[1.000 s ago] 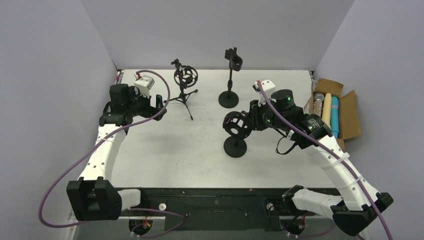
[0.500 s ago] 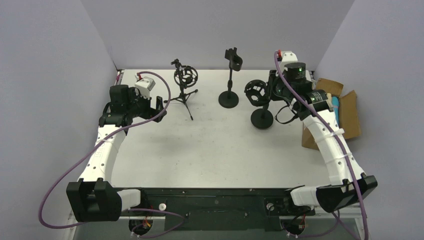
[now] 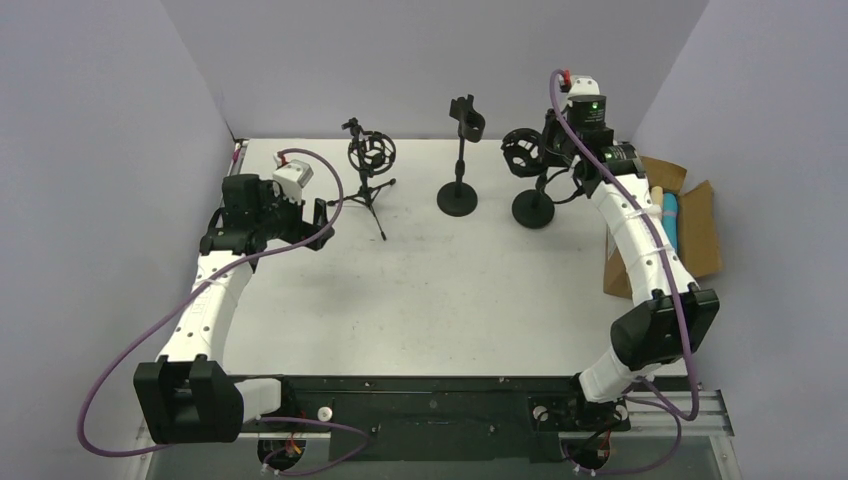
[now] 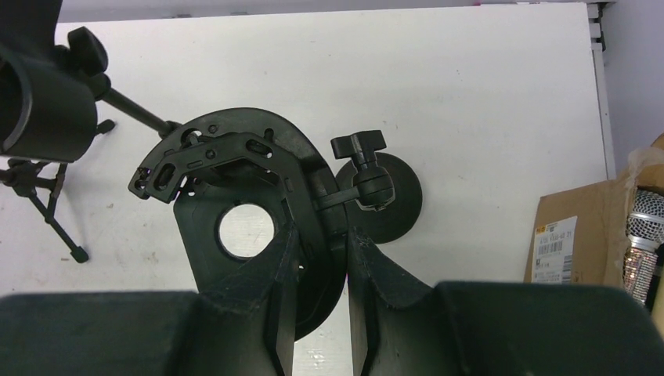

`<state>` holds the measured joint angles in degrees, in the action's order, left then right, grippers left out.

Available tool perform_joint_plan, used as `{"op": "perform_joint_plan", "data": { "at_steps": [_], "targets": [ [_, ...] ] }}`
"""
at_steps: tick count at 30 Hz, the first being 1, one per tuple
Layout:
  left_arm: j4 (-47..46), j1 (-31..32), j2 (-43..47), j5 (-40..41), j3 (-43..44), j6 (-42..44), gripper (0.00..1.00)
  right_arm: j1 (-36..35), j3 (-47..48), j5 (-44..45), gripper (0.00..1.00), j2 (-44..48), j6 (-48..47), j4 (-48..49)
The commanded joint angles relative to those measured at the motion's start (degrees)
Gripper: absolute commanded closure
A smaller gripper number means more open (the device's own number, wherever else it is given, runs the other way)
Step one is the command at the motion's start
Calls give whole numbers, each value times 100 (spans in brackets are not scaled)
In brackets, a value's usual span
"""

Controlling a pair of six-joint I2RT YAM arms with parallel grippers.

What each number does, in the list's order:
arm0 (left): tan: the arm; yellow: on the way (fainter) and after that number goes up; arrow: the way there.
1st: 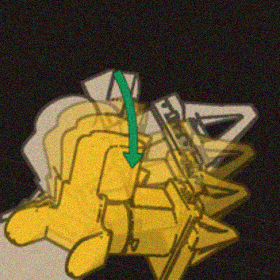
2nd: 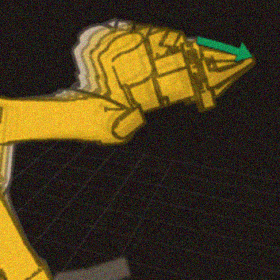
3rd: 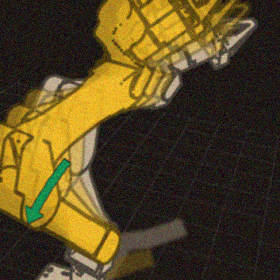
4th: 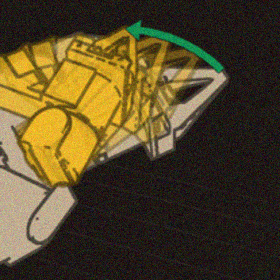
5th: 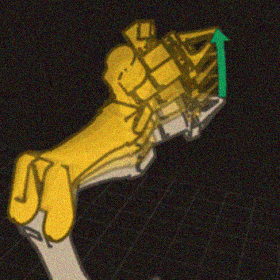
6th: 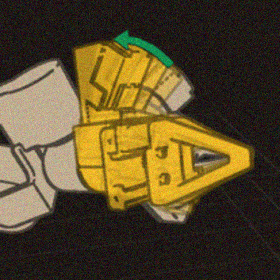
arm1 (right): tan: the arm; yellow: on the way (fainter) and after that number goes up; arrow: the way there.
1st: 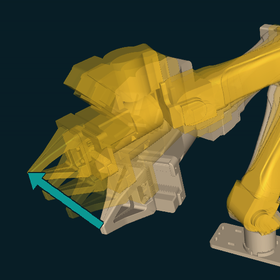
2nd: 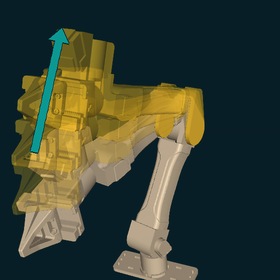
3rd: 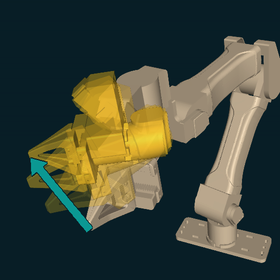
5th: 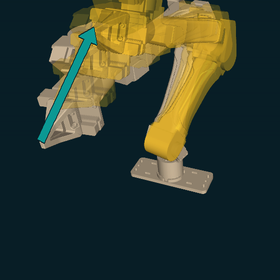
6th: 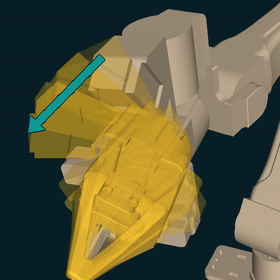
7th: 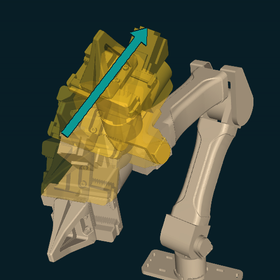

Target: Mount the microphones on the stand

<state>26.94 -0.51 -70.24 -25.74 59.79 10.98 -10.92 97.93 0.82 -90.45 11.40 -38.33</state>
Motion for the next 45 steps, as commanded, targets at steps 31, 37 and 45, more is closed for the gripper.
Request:
{"op": "perform_joint_plan", "data": {
  "at_steps": [31, 37, 45],
  "targets": [
    [982, -32, -24, 817, 974, -272, 4, 1468, -1861, 2195, 17, 2065, 1124, 250],
    [1049, -37, -63, 629, 1039, -297, 4, 1496, -2747, 2068, 14, 2234, 1256, 467],
    [1007, -43, -157, 457, 1032, -308, 4, 1496, -2767, 2138, 13, 1750, 1181, 321]
  ]
}}
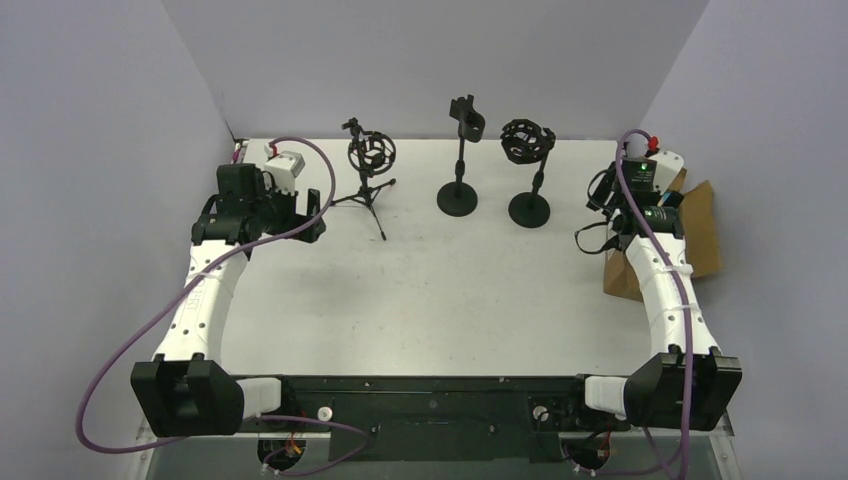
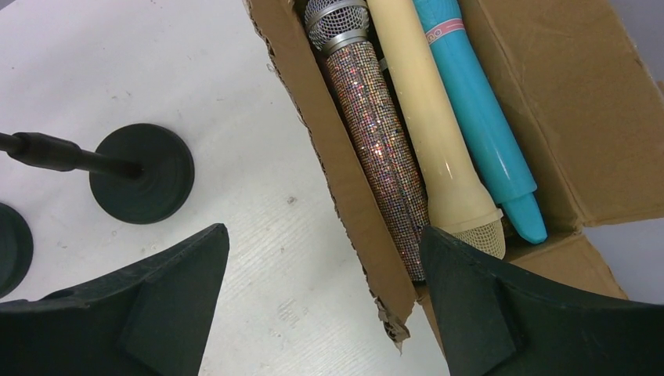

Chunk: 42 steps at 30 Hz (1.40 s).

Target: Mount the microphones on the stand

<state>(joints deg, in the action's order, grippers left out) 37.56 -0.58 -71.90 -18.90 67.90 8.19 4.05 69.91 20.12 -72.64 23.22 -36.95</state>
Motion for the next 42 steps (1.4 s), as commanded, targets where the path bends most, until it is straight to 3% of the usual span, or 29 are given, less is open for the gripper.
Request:
{"op": "perform_joint_plan", "data": {
  "at_steps": [1, 6, 15, 17, 19, 26, 33, 42],
  "targets": [
    [-73, -36, 14, -235, 179, -32, 4, -1, -34, 219, 14, -70, -10, 216],
    [29, -46, -73, -158, 187, 29, 4, -6, -173, 233, 36, -362, -37, 345],
    [334, -100, 55, -225, 339, 111, 4, -207, -438, 590, 66, -653, -90, 421],
    [363, -100, 87, -250, 345, 105, 4, -297, -443, 752, 77, -679, -87, 380],
    [386, -100, 111, -227, 349, 101, 4, -358, -459, 854, 99, -676, -29, 330],
    [567, -99, 92, -201, 422, 192, 4, -1180, -602, 1183, 100, -215, 115, -4],
    [659, -79, 412, -580, 369, 395, 4, -1754, -1035, 453, 100, 872, 521, -510],
    [898, -29, 474, -688, 514, 487, 4, -3928, -1474, 1188, 100, 1541, 2161, -1215]
  ]
}}
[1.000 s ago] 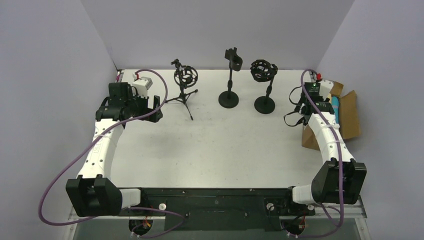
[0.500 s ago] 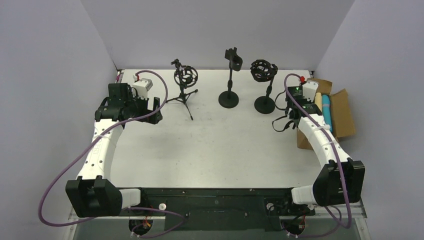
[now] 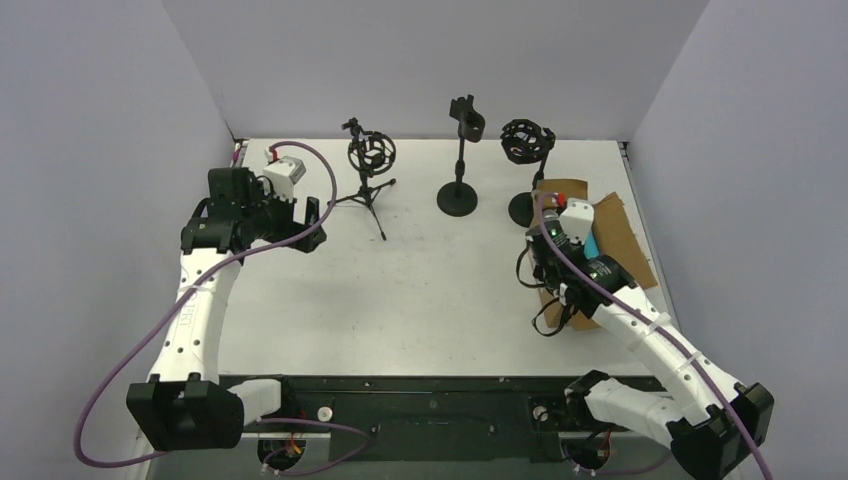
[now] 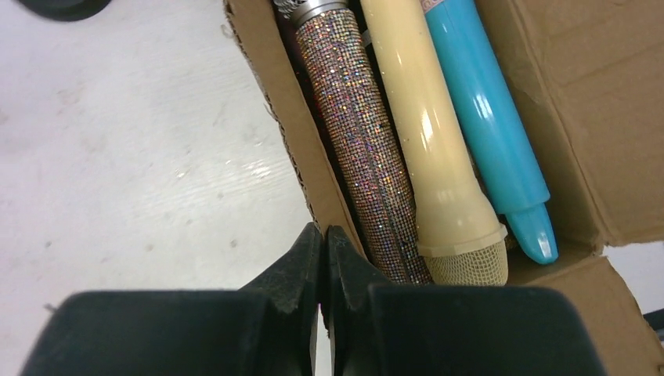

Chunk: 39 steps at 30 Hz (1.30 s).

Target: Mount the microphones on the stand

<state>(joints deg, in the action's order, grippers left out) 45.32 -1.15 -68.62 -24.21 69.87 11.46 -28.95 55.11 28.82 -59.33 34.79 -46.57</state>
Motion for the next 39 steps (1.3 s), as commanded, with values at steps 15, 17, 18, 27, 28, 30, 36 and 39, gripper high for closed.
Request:
{"op": "perform_joint_plan", "data": {
  "at_steps": [15, 17, 18, 27, 28, 30, 36, 39],
  "targets": [
    [265, 67, 462, -254, 290, 200, 4, -3670, 2402, 579, 100, -2158, 1681, 201],
    [371, 65, 475, -285, 347, 210, 4, -3877, 3289, 597, 100, -2754, 1455, 94],
    [471, 63, 483, -294, 367, 222, 4, -3966, 3751, 545, 100, -3088, 1312, 81],
    [744, 66, 896, -163, 124, 374, 4, -4180, 4730, -237, 100, -4005, 731, 258],
    [764, 64, 917, -167, 115, 368, 4, -4176, 4742, -375, 100, -4019, 665, 286],
    [819, 62, 950, -183, 115, 363, 4, -4142, 4728, -671, 96, -4067, 565, 433],
    [769, 67, 969, -56, 128, 303, 4, -3982, 4875, -1561, 83, -4471, 375, 610],
    [698, 70, 912, 14, 171, 244, 4, -3964, 5042, -1799, 62, -4675, 248, 557]
  ]
}}
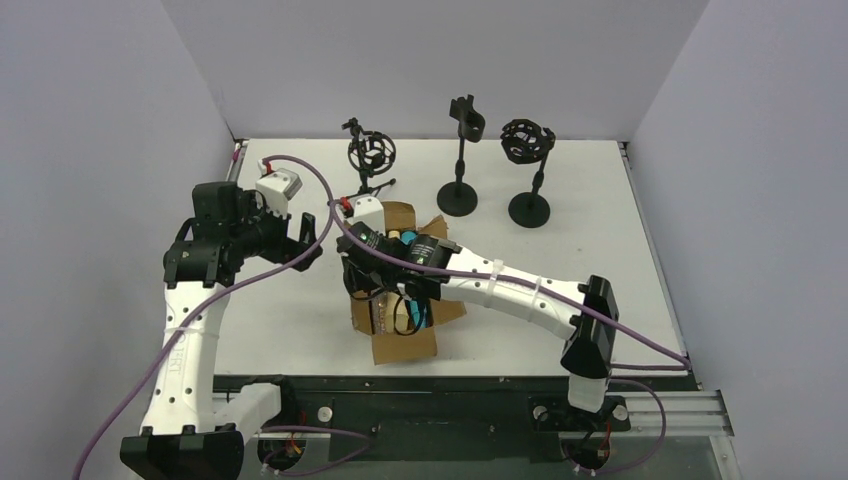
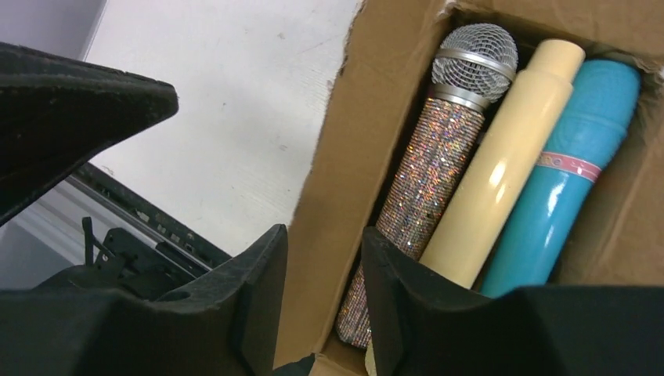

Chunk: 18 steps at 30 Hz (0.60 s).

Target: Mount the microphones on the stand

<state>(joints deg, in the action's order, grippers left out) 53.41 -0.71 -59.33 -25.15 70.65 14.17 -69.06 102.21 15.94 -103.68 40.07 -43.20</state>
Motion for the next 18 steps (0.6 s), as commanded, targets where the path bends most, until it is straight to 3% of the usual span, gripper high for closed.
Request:
{"op": "perform_joint_plan", "data": {
  "at_steps": [1, 3, 6, 11, 14, 18],
  "targets": [
    [-124, 22, -52, 120, 121, -39, 4, 49, 360, -464, 52, -159, -298, 175],
    [-186, 23, -109, 95, 159, -64, 4, 103, 197, -258, 44, 167, -339, 218],
    [-328, 19, -222, -182, 189, -72, 4, 355, -393, -179, 43, 825, -295, 442],
    [-1043, 20, -372, -1054, -190, -240, 4, 925, -2002, -33, 42, 2206, -271, 522],
    [-1639, 119, -514, -1305, -430, -513, 4, 1209, -2884, 35, 34, 2801, -329, 538],
    [-2179, 376, -797, -1277, -379, -483, 4, 1674, -3744, -691, 28, 3483, -449, 963]
  ]
}}
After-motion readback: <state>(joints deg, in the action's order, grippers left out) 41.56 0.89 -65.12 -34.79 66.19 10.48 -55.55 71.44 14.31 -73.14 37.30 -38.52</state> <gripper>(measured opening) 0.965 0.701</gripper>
